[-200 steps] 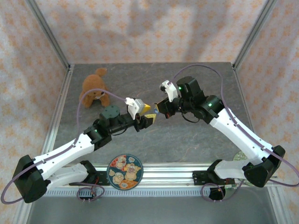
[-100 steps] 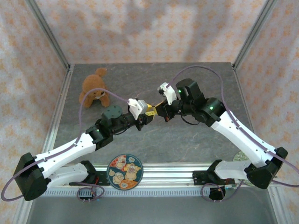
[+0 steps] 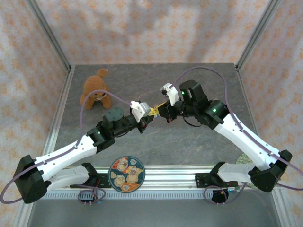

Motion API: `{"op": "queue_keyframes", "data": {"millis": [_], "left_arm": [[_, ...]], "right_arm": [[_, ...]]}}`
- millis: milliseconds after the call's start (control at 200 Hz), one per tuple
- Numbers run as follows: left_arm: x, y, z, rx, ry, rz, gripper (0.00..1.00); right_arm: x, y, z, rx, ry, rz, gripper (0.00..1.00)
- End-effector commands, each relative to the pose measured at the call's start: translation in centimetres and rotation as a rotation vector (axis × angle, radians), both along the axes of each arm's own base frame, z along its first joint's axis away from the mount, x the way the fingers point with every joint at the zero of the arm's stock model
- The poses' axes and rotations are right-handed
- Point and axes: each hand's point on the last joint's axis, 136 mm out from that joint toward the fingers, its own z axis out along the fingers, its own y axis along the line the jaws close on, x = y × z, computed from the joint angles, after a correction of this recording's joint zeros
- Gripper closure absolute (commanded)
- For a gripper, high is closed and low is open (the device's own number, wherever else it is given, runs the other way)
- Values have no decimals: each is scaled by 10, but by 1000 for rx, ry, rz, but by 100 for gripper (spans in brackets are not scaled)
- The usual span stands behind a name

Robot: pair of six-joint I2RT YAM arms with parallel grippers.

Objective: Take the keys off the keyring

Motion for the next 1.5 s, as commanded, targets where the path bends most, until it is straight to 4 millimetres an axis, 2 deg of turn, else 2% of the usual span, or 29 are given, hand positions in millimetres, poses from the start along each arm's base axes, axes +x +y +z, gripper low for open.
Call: {"op": "queue_keyframes", "data": {"millis": [0, 245, 410, 445, 470, 616, 776, 1076, 1497], "left_arm": [[4, 15, 32, -88, -97, 72, 100], [-7, 27, 49, -153, -150, 74, 100], [-9, 32, 37, -138, -130, 89, 100], [-9, 32, 33, -134, -119, 92, 88], [-9, 33, 30, -133, -110, 95, 83], [-13, 36, 22, -135, -79, 93, 72], [-17, 37, 22, -120, -72, 82, 70], [-21, 28, 24, -112, -69, 25, 59], [-18, 14, 30, -103, -72, -24, 56]], "right_arm": [[-3, 0, 1, 37, 35, -31, 100], [0, 3, -3, 99, 102, -48, 100], [2, 3, 4, 100, 75, -45, 100], [2, 1, 6, 96, 64, -48, 100], [2, 1, 7, 89, 55, -46, 100], [0, -3, 14, 62, 22, -30, 100], [-3, -2, 19, 66, 11, -6, 100], [-5, -1, 20, 71, 11, 5, 100], [-8, 1, 19, 73, 16, 27, 100]]}}
